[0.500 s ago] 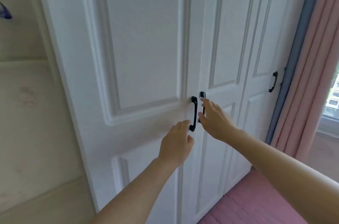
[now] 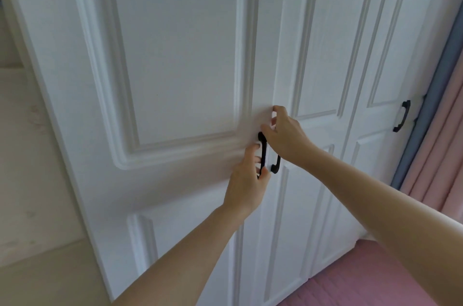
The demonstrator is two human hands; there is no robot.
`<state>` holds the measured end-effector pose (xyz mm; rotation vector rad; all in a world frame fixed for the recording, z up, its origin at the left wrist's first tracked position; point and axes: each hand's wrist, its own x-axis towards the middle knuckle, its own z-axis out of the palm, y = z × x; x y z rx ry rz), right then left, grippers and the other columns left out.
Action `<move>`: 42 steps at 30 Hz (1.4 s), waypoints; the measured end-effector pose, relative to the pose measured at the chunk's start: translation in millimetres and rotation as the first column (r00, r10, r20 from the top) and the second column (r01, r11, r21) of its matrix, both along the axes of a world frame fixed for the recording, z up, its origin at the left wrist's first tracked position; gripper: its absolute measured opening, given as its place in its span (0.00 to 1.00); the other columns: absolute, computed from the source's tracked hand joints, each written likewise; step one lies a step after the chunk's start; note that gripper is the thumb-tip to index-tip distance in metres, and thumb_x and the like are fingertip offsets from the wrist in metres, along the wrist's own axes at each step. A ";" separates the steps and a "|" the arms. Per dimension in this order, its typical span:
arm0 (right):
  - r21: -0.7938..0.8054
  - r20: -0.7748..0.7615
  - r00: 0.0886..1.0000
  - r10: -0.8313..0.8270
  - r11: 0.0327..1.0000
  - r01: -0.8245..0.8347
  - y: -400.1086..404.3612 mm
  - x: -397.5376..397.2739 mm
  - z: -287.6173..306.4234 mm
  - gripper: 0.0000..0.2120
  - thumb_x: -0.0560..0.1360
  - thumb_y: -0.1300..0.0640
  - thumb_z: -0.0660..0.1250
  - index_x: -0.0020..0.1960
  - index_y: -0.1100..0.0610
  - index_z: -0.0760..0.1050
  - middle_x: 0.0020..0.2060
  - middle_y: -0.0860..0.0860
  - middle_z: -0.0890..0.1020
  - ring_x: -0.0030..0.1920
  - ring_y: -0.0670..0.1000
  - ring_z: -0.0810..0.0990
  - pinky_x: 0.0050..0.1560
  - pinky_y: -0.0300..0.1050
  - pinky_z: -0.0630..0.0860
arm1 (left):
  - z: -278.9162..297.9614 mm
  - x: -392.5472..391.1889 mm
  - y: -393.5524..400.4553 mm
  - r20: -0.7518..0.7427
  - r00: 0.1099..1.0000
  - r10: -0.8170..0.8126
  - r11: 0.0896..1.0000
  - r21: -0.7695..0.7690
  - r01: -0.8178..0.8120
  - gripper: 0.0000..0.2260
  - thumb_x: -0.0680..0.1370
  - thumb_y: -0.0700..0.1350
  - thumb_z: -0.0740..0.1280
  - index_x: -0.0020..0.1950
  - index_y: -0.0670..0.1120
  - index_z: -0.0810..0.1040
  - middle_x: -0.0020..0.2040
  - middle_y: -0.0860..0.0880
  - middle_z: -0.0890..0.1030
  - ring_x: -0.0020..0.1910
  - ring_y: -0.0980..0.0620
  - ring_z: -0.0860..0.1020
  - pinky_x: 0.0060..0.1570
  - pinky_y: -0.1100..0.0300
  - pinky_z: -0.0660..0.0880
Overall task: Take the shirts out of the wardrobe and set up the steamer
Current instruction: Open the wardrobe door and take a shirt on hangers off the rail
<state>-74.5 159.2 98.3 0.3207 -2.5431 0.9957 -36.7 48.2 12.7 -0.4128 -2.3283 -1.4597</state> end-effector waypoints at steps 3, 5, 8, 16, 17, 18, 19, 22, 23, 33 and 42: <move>-0.100 0.028 0.999 0.024 0.995 -0.021 -3.1 -3.0 2.1 0.22 0.79 0.53 0.58 0.70 0.57 0.60 0.56 0.53 0.76 0.49 0.51 0.77 0.43 0.43 0.72 | 3.5 -2.0 2.3 0.077 0.997 -0.017 0.995 0.100 0.009 0.19 0.79 0.46 0.63 0.69 0.55 0.65 0.49 0.58 0.77 0.46 0.55 0.79 0.49 0.54 0.79; -0.139 0.039 0.999 0.037 0.990 -0.031 -3.3 -4.7 1.4 0.22 0.79 0.53 0.58 0.71 0.58 0.60 0.56 0.53 0.75 0.52 0.53 0.76 0.46 0.43 0.71 | 3.4 -1.9 1.7 0.080 0.996 -0.034 0.996 0.091 0.027 0.18 0.79 0.46 0.63 0.68 0.56 0.65 0.50 0.56 0.78 0.46 0.55 0.80 0.49 0.55 0.79; -0.151 0.060 0.998 0.030 0.988 -0.021 -0.3 -4.6 -0.2 0.18 0.80 0.54 0.57 0.67 0.59 0.64 0.52 0.55 0.78 0.42 0.51 0.76 0.37 0.42 0.71 | 2.3 2.3 1.9 0.064 0.997 -0.052 0.996 0.075 0.047 0.18 0.78 0.45 0.64 0.67 0.56 0.66 0.50 0.56 0.77 0.46 0.57 0.79 0.49 0.58 0.79; -0.205 0.028 0.996 0.079 0.976 -0.072 28.9 18.3 -8.4 0.12 0.80 0.51 0.59 0.62 0.52 0.69 0.49 0.54 0.80 0.50 0.57 0.80 0.50 0.57 0.80 | -5.3 29.0 14.1 0.009 1.000 -0.004 0.996 0.089 0.003 0.12 0.79 0.44 0.63 0.62 0.51 0.70 0.48 0.55 0.78 0.43 0.58 0.78 0.44 0.63 0.77; -0.243 0.013 0.997 0.072 0.968 -0.067 29.9 24.7 -13.1 0.11 0.80 0.51 0.59 0.62 0.51 0.69 0.49 0.52 0.80 0.50 0.55 0.80 0.52 0.58 0.80 | -7.0 34.6 16.5 -0.017 1.000 0.014 0.995 0.094 -0.012 0.10 0.79 0.44 0.63 0.60 0.51 0.70 0.47 0.56 0.78 0.43 0.57 0.78 0.44 0.64 0.76; -0.283 -0.010 0.998 0.060 0.957 -0.060 30.6 32.1 -18.0 0.11 0.80 0.51 0.60 0.62 0.51 0.69 0.49 0.52 0.80 0.50 0.54 0.81 0.51 0.58 0.80 | -9.6 40.8 19.8 -0.047 0.998 0.041 0.994 0.108 -0.036 0.08 0.79 0.43 0.64 0.58 0.51 0.71 0.46 0.56 0.77 0.43 0.57 0.77 0.44 0.64 0.75; -0.316 -0.033 0.999 0.044 0.947 -0.052 30.7 40.2 -22.2 0.12 0.80 0.51 0.60 0.63 0.52 0.69 0.48 0.51 0.80 0.49 0.53 0.81 0.50 0.58 0.80 | -12.1 48.0 23.5 -0.078 0.995 0.070 0.990 0.126 -0.059 0.07 0.79 0.43 0.64 0.55 0.51 0.71 0.45 0.56 0.77 0.42 0.57 0.77 0.43 0.64 0.75; -0.356 -0.074 0.997 0.010 0.934 -0.036 33.5 68.1 -28.8 0.13 0.80 0.50 0.60 0.63 0.51 0.69 0.48 0.50 0.80 0.47 0.52 0.81 0.48 0.58 0.81 | -19.1 68.9 33.3 -0.130 0.983 0.131 0.981 0.162 -0.110 0.05 0.78 0.43 0.66 0.49 0.50 0.71 0.42 0.57 0.76 0.38 0.56 0.76 0.41 0.60 0.76; -0.346 -0.080 0.997 0.012 0.937 -0.040 36.0 77.3 -28.7 0.12 0.80 0.50 0.61 0.62 0.51 0.69 0.47 0.50 0.80 0.46 0.52 0.82 0.47 0.58 0.82 | -20.3 75.4 34.9 -0.139 0.980 0.142 0.980 0.161 -0.119 0.05 0.78 0.43 0.67 0.48 0.50 0.71 0.41 0.57 0.76 0.37 0.55 0.76 0.41 0.59 0.76; -0.337 -0.051 0.999 0.002 0.941 -0.019 39.8 179.9 -23.7 0.10 0.80 0.53 0.62 0.60 0.52 0.69 0.45 0.52 0.77 0.46 0.53 0.81 0.41 0.49 0.83 | -24.8 157.0 20.8 -0.215 0.973 0.087 0.990 0.126 -0.061 0.08 0.76 0.42 0.69 0.46 0.53 0.71 0.38 0.59 0.78 0.38 0.57 0.78 0.41 0.64 0.75; -0.330 -0.109 0.991 -0.080 0.943 0.040 8.1 276.5 -28.9 0.10 0.79 0.50 0.63 0.59 0.51 0.68 0.41 0.50 0.79 0.40 0.54 0.82 0.42 0.59 0.82 | -33.6 239.8 -12.8 -0.319 0.946 0.056 0.998 0.044 -0.044 0.04 0.78 0.44 0.68 0.47 0.48 0.72 0.39 0.53 0.80 0.37 0.55 0.78 0.39 0.57 0.77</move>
